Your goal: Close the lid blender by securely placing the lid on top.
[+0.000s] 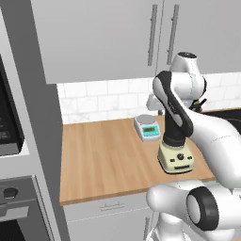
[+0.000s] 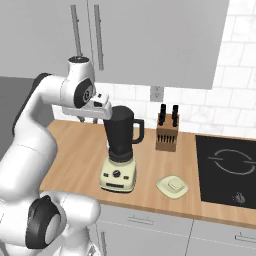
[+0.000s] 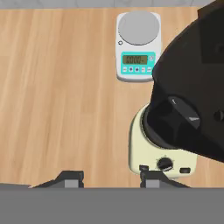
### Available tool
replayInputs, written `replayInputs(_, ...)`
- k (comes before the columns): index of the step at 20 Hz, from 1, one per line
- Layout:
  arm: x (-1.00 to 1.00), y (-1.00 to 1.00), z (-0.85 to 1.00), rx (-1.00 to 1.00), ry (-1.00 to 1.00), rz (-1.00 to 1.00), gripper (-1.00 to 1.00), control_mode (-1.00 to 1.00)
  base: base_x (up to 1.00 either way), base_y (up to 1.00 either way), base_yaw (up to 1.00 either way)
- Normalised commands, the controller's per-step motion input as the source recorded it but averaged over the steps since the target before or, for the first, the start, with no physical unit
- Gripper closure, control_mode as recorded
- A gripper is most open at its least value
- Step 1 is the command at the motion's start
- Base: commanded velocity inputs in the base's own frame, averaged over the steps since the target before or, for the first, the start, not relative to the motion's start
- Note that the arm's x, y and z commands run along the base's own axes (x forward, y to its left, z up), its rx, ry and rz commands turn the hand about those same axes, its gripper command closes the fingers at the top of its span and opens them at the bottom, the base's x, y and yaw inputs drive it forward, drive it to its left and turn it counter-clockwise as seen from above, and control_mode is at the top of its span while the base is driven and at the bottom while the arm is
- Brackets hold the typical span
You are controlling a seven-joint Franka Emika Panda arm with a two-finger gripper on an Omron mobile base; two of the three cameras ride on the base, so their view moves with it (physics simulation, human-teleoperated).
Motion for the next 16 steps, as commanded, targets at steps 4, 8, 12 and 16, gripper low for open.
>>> replayInputs(4,-0.69,-0.02,-0.08,-0.01,-0.05,0.05,-1.00,-1.00,0.00,0.00,0.00)
replayInputs(8,-1.00,-0.23,-0.35,-0.01,-0.14,0.13,-1.00,-1.00,0.00,0.00,0.00)
replayInputs(12,-1.00,-0.94,-0.27,0.06,-0.22,0.11,-1.00,-1.00,0.00,0.00,0.00)
replayInputs(16,-0.85,-1.00,-0.04,0.15,-0.15,0.11,-1.00,-1.00,0.00,0.00,0.00)
